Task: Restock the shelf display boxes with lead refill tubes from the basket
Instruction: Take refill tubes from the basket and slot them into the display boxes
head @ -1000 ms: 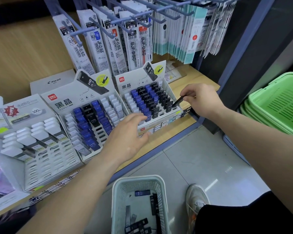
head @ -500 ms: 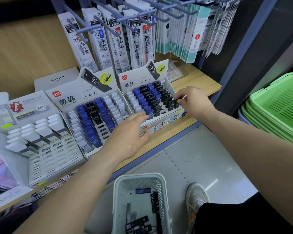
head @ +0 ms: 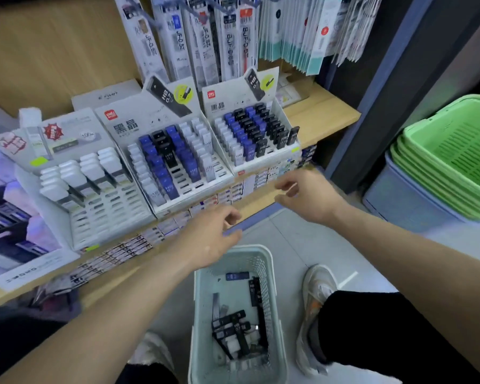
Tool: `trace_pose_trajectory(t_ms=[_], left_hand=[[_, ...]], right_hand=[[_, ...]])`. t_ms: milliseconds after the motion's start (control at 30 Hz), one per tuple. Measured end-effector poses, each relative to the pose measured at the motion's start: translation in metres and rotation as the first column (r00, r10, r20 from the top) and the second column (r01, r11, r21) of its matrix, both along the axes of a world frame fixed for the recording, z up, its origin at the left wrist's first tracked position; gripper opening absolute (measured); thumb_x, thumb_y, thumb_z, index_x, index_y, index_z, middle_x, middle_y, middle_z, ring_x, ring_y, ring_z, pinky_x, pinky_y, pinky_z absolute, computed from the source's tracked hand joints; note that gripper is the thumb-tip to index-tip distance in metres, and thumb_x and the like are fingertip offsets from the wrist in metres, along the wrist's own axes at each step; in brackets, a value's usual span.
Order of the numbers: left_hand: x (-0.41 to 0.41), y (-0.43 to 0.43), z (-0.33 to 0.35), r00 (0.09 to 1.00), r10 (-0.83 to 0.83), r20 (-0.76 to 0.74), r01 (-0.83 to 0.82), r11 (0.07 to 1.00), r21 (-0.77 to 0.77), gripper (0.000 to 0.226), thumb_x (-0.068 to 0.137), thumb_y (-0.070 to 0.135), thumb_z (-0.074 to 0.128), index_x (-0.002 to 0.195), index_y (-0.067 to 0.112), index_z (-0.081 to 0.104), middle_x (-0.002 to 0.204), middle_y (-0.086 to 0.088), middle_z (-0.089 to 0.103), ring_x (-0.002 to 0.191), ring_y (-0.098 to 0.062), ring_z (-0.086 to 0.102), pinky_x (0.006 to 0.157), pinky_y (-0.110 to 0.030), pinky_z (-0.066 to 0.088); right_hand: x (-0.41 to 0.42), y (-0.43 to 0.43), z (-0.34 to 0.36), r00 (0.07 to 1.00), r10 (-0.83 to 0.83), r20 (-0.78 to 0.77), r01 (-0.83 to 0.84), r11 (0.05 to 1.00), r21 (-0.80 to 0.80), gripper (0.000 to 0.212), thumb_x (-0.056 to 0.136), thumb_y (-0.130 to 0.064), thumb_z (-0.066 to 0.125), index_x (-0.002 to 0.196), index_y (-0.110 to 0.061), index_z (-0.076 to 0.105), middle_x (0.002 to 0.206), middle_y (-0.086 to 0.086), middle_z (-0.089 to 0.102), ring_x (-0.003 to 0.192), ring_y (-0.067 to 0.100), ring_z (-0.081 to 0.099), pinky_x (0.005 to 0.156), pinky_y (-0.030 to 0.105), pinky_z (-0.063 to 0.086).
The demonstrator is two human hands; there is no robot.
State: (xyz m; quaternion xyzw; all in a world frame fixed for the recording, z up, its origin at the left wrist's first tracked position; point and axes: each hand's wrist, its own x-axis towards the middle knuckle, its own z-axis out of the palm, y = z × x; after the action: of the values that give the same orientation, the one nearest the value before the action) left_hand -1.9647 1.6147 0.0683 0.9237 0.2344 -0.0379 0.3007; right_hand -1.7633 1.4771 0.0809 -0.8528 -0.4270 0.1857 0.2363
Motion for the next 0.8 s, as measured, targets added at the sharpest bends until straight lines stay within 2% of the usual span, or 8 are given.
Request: trace_pose_trajectory(t_ms=[233,367,433,500,633,700,800], left_hand=[[-0.084,-0.016,-0.079,0.957,-0.042,-0.287,0.036,0.999,-0.026,0.038,0.093,0.036,0.066,0.127,0.02,0.056,0.121,0.005,0.059,0.1,-0.012,0.054,0.087,-0.028,0.045],[-0.121,-0.022,-0.112,0.921,0.004,-0.389,-0.025,0.998,-0.049,0.045,0.091,0.042,0.065,0.132,0.026,0.054,0.129,0.007,0.059,0.113,-0.012,0.057,0.097,-0.035,0.049],[-0.128,-0.028,-0.122,0.918,0.018,-0.397,-0.043,0.998,-0.055,0.046,0.092,0.041,0.065,0.134,0.026,0.052,0.134,0.006,0.057,0.118,-0.013,0.056,0.101,-0.035,0.047],[-0.131,-0.036,-0.133,0.918,0.015,-0.396,-0.041,0.997,-0.058,0.049,0.093,0.036,0.065,0.138,0.025,0.05,0.14,0.008,0.051,0.125,-0.014,0.051,0.104,-0.032,0.043],[-0.133,-0.045,-0.154,0.932,-0.004,-0.363,0.005,1.0,0.002,0.058,0.089,0.026,0.071,0.142,0.025,0.046,0.146,0.008,0.035,0.126,-0.014,0.047,0.104,-0.027,0.041],[-0.129,-0.043,-0.164,0.938,0.012,-0.347,-0.005,1.0,0.021,0.058,0.089,0.019,0.071,0.141,0.023,0.047,0.147,0.007,0.033,0.127,-0.015,0.048,0.104,-0.027,0.041],[-0.115,-0.029,-0.171,0.959,0.086,-0.271,-0.074,0.996,0.052,0.054,0.09,0.013,0.069,0.139,0.023,0.048,0.145,0.007,0.036,0.127,-0.016,0.049,0.106,-0.028,0.039]], right_hand=[[-0.084,-0.051,-0.126,0.986,-0.067,-0.153,0.044,0.988,-0.151,0.039,0.09,-0.028,0.07,0.126,-0.016,0.06,0.115,0.004,0.063,0.091,0.018,0.061,0.081,0.027,0.048],[-0.102,-0.076,-0.173,0.963,-0.185,-0.196,0.143,0.967,-0.209,0.056,0.09,-0.032,0.071,0.138,-0.016,0.049,0.12,0.006,0.06,0.093,0.019,0.061,0.083,0.028,0.046],[-0.107,-0.079,-0.185,0.95,-0.198,-0.243,0.138,0.96,-0.242,0.057,0.092,-0.034,0.069,0.14,-0.014,0.045,0.113,0.005,0.065,0.089,0.02,0.064,0.079,0.029,0.045],[-0.11,-0.079,-0.192,0.937,-0.197,-0.289,0.118,0.956,-0.269,0.053,0.095,-0.034,0.064,0.139,-0.014,0.045,0.095,0.002,0.07,0.084,0.021,0.065,0.075,0.028,0.044],[-0.111,-0.07,-0.197,0.954,-0.145,-0.261,0.08,0.966,-0.245,0.043,0.098,-0.026,0.058,0.136,-0.009,0.048,0.065,0.003,0.069,0.069,0.02,0.065,0.063,0.03,0.045],[-0.108,-0.061,-0.198,0.954,-0.153,-0.256,0.099,0.973,-0.209,0.04,0.099,-0.024,0.056,0.136,-0.01,0.049,0.061,0.002,0.066,0.063,0.02,0.061,0.058,0.03,0.04],[-0.099,-0.041,-0.202,0.947,-0.182,-0.263,0.149,0.979,-0.141,0.041,0.1,-0.022,0.054,0.139,-0.011,0.047,0.066,0.003,0.067,0.068,0.023,0.06,0.063,0.031,0.039]])
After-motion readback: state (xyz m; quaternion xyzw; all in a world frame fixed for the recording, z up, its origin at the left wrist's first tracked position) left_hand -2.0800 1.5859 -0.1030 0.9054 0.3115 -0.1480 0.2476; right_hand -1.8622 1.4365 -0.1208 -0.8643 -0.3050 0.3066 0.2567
